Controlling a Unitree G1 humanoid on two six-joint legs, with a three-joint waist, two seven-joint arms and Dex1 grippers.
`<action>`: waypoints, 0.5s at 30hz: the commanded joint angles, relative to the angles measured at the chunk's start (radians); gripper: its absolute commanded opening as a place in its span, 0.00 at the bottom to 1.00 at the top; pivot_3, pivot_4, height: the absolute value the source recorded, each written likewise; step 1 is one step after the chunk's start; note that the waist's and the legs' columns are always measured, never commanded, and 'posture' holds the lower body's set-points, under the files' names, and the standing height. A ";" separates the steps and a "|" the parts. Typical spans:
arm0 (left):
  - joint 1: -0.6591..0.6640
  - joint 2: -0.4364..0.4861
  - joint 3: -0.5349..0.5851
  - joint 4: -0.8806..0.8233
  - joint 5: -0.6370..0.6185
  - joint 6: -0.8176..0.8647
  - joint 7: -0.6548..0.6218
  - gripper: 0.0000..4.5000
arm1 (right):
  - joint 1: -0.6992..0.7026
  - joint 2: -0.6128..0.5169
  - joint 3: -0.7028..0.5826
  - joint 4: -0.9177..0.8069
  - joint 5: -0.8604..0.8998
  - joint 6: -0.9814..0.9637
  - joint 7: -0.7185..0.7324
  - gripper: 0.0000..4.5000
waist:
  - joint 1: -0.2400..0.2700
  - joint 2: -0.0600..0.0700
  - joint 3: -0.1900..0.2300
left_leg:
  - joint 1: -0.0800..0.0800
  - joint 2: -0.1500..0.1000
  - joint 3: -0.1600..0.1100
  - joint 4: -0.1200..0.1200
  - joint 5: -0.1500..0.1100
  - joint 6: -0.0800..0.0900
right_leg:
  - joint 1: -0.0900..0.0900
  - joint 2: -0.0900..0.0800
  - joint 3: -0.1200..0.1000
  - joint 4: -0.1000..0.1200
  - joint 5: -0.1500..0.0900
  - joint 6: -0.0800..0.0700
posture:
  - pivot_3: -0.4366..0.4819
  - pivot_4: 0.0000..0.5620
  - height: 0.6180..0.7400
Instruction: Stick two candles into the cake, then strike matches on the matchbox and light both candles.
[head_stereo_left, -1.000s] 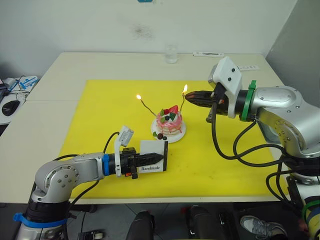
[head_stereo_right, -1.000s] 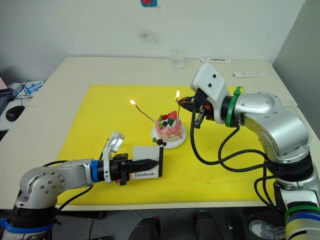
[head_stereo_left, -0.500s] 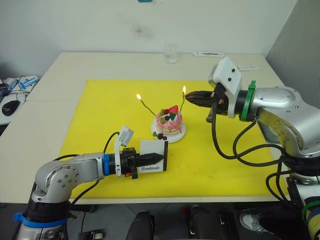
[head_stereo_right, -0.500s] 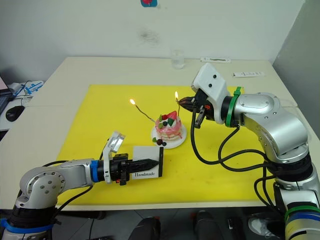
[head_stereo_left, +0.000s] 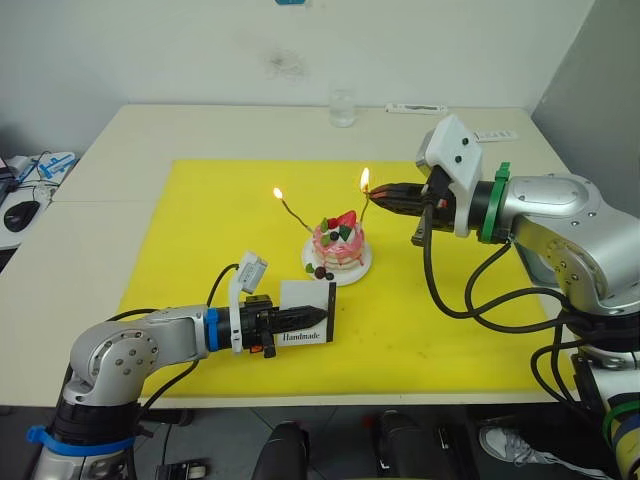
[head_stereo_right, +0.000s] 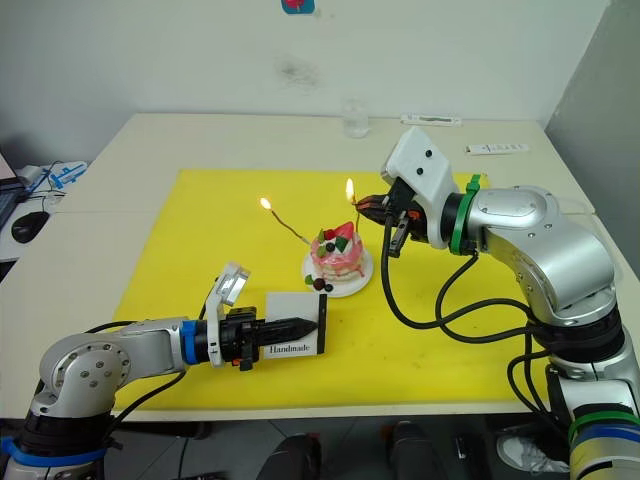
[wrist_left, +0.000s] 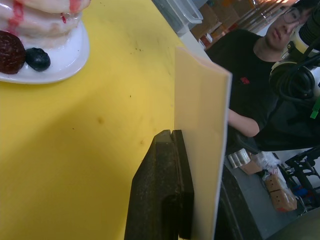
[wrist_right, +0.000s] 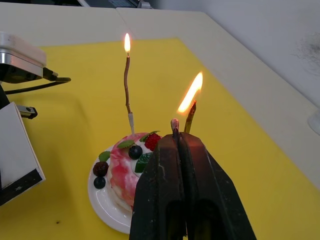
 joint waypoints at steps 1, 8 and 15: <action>-0.004 -0.004 0.000 -0.029 -0.009 -0.011 -0.010 0.00 | -0.015 -0.006 -0.025 -0.016 0.003 0.000 -0.007 0.01 | 0.000 0.000 0.000 | 0.000 0.000 0.000 0.000 0.000 0.000 | 0.000 0.000 0.000 0.000 0.000 0.000 | 0.48 0.27 1.00; -0.002 -0.005 0.001 -0.031 -0.011 -0.011 -0.010 0.00 | -0.014 -0.009 -0.026 -0.016 0.004 -0.001 -0.005 0.01 | 0.000 0.000 0.000 | 0.000 0.000 0.000 0.000 0.000 0.000 | 0.000 0.000 0.000 0.000 0.000 0.000 | 0.48 0.27 1.00; -0.010 -0.020 0.010 -0.021 -0.025 -0.004 0.004 0.00 | 0.007 -0.049 -0.078 -0.063 0.064 0.040 0.029 0.01 | 0.000 0.000 0.000 | 0.000 0.000 0.000 0.000 0.000 0.000 | 0.000 0.000 0.000 0.000 0.000 0.000 | 0.48 0.27 1.00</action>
